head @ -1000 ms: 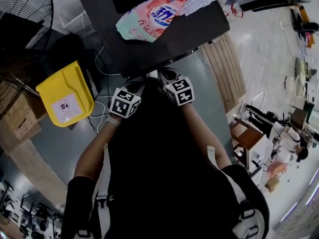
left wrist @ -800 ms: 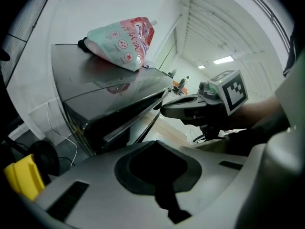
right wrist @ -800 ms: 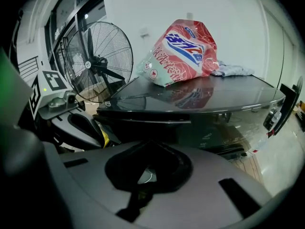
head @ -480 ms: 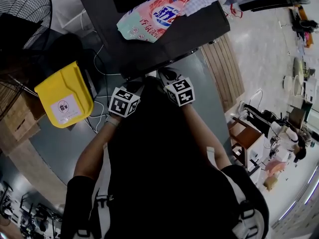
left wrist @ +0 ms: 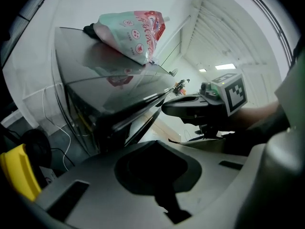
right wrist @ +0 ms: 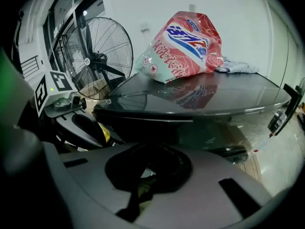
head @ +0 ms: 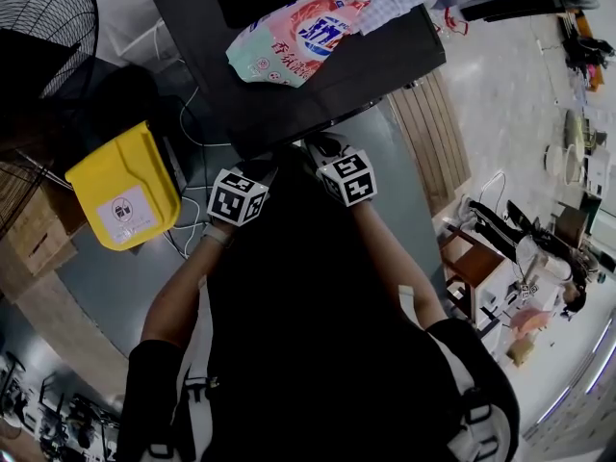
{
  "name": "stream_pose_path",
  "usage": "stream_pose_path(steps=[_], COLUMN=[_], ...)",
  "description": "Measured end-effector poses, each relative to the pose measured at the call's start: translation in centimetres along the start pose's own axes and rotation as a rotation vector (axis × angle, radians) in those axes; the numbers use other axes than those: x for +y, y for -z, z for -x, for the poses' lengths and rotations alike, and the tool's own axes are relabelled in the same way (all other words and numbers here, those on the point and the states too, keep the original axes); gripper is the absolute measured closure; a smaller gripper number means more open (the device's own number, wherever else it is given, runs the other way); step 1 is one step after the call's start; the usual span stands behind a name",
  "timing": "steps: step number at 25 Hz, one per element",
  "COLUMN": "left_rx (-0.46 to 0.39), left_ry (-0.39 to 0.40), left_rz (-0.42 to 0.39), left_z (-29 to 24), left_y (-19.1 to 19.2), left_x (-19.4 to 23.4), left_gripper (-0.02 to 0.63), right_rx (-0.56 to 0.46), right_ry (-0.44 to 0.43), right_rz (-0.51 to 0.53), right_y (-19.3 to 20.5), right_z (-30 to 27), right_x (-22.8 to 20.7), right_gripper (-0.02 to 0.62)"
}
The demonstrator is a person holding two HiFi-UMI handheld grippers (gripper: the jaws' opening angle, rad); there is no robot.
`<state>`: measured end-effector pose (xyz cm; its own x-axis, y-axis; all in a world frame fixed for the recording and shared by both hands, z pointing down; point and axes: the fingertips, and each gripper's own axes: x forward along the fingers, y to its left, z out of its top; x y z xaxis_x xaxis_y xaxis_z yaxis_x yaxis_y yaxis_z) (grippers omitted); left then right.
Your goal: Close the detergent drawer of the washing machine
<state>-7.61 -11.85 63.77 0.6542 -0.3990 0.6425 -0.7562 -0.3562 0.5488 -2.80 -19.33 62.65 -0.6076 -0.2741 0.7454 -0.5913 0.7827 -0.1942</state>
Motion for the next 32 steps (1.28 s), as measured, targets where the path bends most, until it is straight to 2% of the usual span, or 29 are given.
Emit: stream_pose_path(steps=[2,7,15,23,32], left_rx=[-0.013,0.008,0.005,-0.031,-0.057], left_ry=[-0.019,-0.008,-0.002,-0.021,-0.031], left_rz=[0.016,0.114,0.140,0.102,0.000], left_z=[0.1,0.1,-0.2,0.6,3.3], left_y=[-0.5,0.0,0.0,-0.3,-1.4], left_x=[0.8,1.8,2.0,1.8,0.4], left_gripper=[0.595,0.597,0.595,0.595,0.595], right_rx=[0.006,0.096,0.075,0.002,-0.090], right_ry=[-0.011,-0.060,-0.090,-0.120,-0.123], right_rz=[0.011,0.081,0.103,0.064,-0.074], right_y=[-0.5,0.1,-0.2,-1.5,-3.0], right_z=[-0.5,-1.7,-1.6,-1.1,1.6], right_x=[0.1,1.3,1.9,4.3,5.7], right_gripper=[0.580,0.580,0.580,0.580,0.580])
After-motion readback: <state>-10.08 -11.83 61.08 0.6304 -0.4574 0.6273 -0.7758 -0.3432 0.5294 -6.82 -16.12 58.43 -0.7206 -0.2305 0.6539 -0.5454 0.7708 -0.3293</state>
